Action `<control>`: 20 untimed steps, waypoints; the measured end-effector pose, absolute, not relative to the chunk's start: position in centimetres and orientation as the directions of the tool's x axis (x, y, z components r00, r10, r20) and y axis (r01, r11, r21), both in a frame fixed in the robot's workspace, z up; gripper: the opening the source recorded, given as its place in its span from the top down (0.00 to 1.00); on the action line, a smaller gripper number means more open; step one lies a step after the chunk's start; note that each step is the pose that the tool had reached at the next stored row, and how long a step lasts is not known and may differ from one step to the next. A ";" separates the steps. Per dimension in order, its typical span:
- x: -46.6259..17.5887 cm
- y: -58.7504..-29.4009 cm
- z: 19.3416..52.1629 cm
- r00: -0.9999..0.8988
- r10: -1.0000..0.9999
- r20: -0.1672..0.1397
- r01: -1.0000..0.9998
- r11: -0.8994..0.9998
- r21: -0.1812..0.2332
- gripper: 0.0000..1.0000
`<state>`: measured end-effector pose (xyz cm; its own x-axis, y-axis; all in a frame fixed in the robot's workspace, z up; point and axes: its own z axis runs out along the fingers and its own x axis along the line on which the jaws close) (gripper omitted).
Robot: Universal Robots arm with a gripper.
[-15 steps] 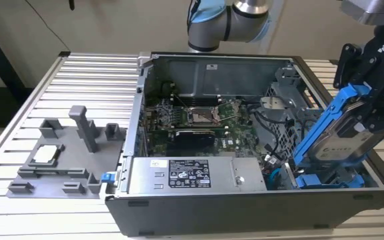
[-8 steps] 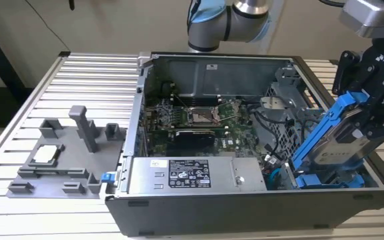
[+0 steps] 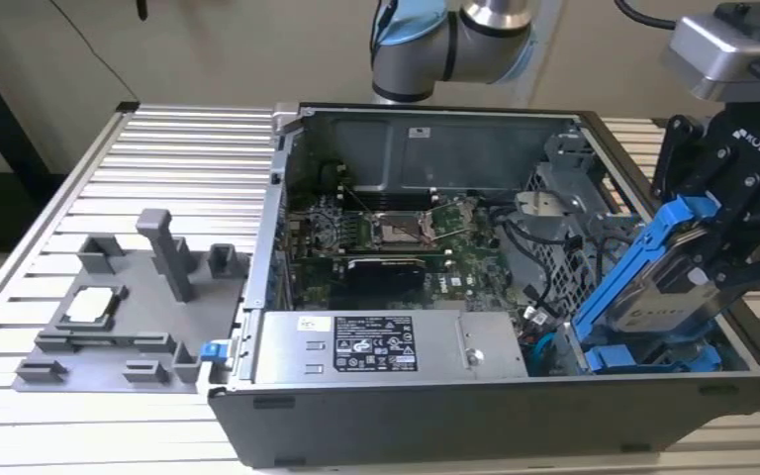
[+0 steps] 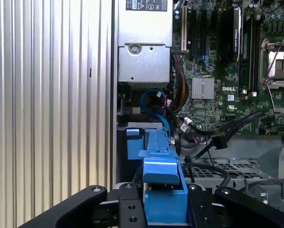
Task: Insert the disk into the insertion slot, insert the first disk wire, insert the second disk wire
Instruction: 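Insert the disk into the insertion slot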
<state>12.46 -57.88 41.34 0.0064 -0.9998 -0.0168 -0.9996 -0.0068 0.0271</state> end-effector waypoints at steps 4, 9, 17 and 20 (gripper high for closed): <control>12.5 -57.9 41.1 0.007 -1.000 -0.021 -1.000 -0.007 0.026 0.67; 12.6 -57.9 40.7 0.007 -1.000 -0.023 -1.000 -0.007 0.025 0.67; 12.6 -57.8 39.3 0.007 -1.000 -0.027 -1.000 -0.008 0.025 0.67; 12.6 -57.8 38.7 0.007 -1.000 -0.027 -1.000 -0.007 0.025 0.67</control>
<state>12.56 -57.77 38.74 0.0068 -0.9996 -0.0267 -0.9996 -0.0075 0.0255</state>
